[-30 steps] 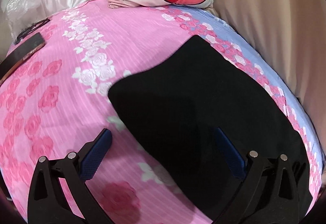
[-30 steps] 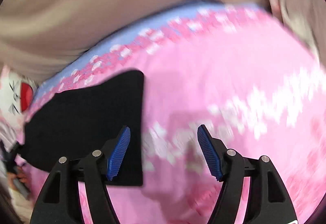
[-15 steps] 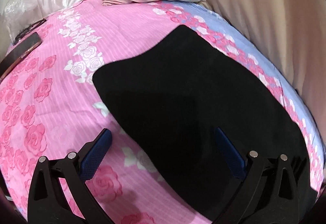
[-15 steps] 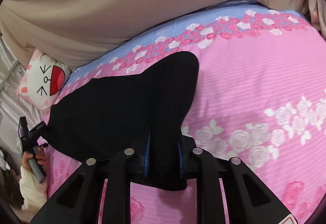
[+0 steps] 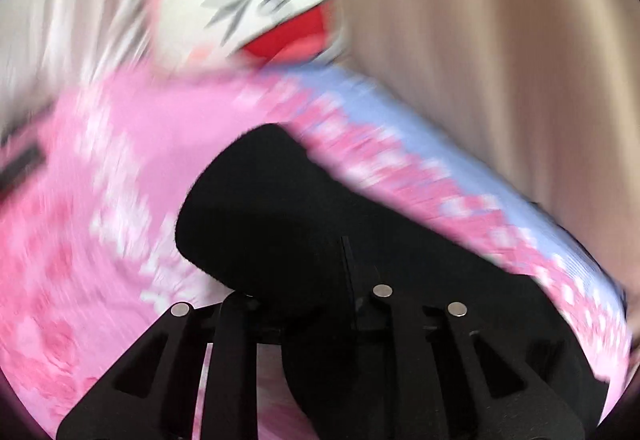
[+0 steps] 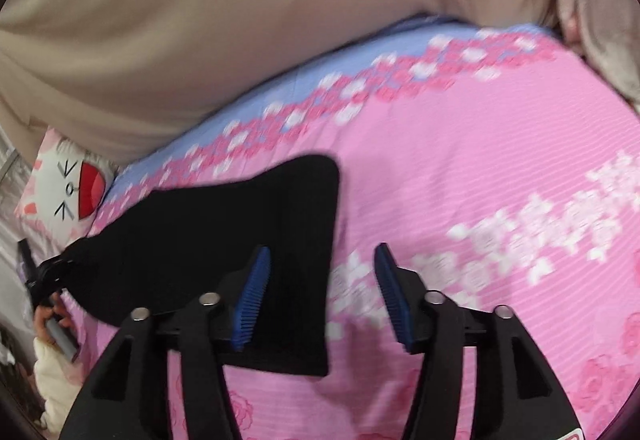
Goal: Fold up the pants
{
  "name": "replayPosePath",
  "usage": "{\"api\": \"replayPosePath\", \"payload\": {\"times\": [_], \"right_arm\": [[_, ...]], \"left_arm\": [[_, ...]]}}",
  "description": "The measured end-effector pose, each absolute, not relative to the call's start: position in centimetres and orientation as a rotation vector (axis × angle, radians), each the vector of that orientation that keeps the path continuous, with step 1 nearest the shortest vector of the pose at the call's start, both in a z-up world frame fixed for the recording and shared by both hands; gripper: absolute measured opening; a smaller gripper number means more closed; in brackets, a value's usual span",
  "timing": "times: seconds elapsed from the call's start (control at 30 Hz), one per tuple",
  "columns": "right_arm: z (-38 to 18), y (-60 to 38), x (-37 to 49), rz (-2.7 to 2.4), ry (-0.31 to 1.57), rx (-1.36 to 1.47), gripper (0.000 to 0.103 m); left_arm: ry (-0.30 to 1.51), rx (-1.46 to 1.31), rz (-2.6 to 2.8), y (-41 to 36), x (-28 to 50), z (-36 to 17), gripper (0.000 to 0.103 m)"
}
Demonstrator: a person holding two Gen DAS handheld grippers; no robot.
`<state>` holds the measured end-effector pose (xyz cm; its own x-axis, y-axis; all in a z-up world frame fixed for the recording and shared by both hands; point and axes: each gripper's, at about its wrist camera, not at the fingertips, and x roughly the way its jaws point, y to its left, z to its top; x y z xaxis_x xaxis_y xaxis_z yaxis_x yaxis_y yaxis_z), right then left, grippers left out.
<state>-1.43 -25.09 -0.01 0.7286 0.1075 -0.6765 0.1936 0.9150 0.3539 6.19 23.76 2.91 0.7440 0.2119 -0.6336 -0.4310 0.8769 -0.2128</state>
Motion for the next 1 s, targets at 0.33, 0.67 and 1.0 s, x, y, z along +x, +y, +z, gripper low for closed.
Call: {"api": "replayPosePath", "payload": {"times": [0.33, 0.67, 1.0], "right_arm": [[2.6, -27.1, -2.2, -0.080, 0.633, 0.400, 0.063], [1.6, -27.0, -1.7, -0.040, 0.667, 0.422, 0.064], [1.3, -23.5, 1.8, 0.288, 0.781, 0.570, 0.082]], "left_arm": [[0.533, 0.074, -0.188, -0.5, 2.8, 11.1, 0.018], [0.817, 0.231, -0.331, -9.6, 1.6, 0.4, 0.083], [0.573, 0.144, -0.217, 0.4, -1.9, 8.5, 0.098]]}}
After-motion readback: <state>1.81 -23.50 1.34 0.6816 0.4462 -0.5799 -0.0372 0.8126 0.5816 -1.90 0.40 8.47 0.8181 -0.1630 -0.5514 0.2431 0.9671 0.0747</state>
